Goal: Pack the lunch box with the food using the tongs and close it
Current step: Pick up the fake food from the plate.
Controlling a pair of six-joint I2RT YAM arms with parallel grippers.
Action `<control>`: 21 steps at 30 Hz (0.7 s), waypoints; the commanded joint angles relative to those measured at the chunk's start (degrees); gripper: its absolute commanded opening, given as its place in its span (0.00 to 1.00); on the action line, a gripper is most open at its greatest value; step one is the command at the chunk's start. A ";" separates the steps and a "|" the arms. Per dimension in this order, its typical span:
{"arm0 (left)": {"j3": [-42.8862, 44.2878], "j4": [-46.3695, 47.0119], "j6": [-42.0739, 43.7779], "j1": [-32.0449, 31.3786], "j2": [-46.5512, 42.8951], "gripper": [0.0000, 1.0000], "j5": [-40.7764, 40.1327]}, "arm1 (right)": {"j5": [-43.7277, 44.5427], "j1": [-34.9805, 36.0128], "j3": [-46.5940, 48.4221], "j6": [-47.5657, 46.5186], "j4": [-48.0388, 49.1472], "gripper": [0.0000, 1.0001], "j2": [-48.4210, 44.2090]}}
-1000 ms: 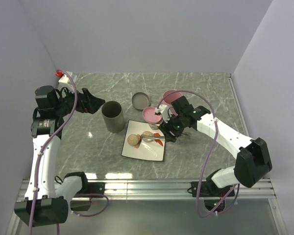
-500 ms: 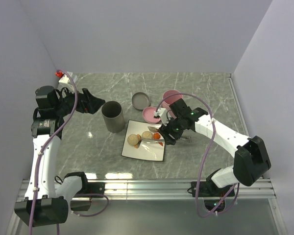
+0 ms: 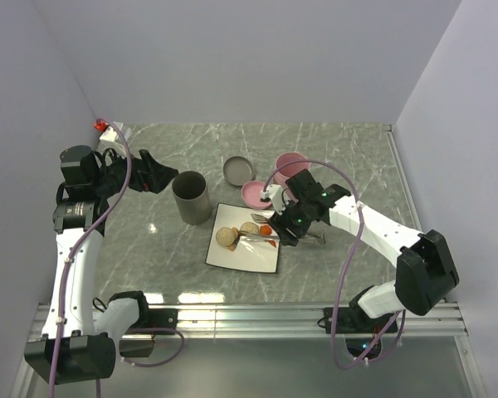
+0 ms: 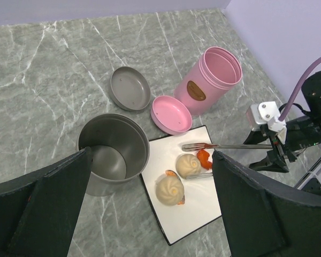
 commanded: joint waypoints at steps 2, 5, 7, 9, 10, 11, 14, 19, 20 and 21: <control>-0.01 1.25 -0.03 0.13 -1.61 0.99 0.76 | 2.24 1.51 -1.24 -0.46 1.55 0.63 -2.35; 0.07 1.25 -0.03 0.22 -1.61 1.00 0.76 | 2.94 2.04 -1.68 -0.55 1.46 0.61 -3.14; 0.16 0.99 0.06 0.22 -1.87 1.00 0.77 | 3.47 2.74 -1.77 -0.37 1.55 0.57 -3.66; 0.34 0.90 0.15 0.13 -1.96 0.99 0.68 | 3.56 3.27 -1.42 -0.11 1.11 0.56 -4.10; 0.25 0.81 0.15 0.22 -2.05 0.99 0.59 | 3.56 3.36 -1.24 0.07 1.02 0.55 -4.37; 0.25 0.72 0.15 0.22 -2.13 0.99 0.59 | 3.47 3.36 -0.72 0.33 0.76 0.52 -4.72; 0.34 0.46 0.32 0.22 -2.40 0.99 0.41 | 3.30 3.44 0.69 0.77 -0.20 0.48 -5.68; 0.51 0.28 0.32 0.31 -2.75 0.99 0.41 | 2.60 3.27 3.06 1.56 -2.14 0.46 -7.35; 0.60 0.20 0.41 0.14 -2.66 0.99 0.41 | 2.51 3.36 3.42 1.74 -2.40 0.46 -7.97; 0.60 0.19 0.50 0.22 -2.75 0.99 0.41 | 2.33 3.36 3.68 1.83 -2.75 0.46 -8.32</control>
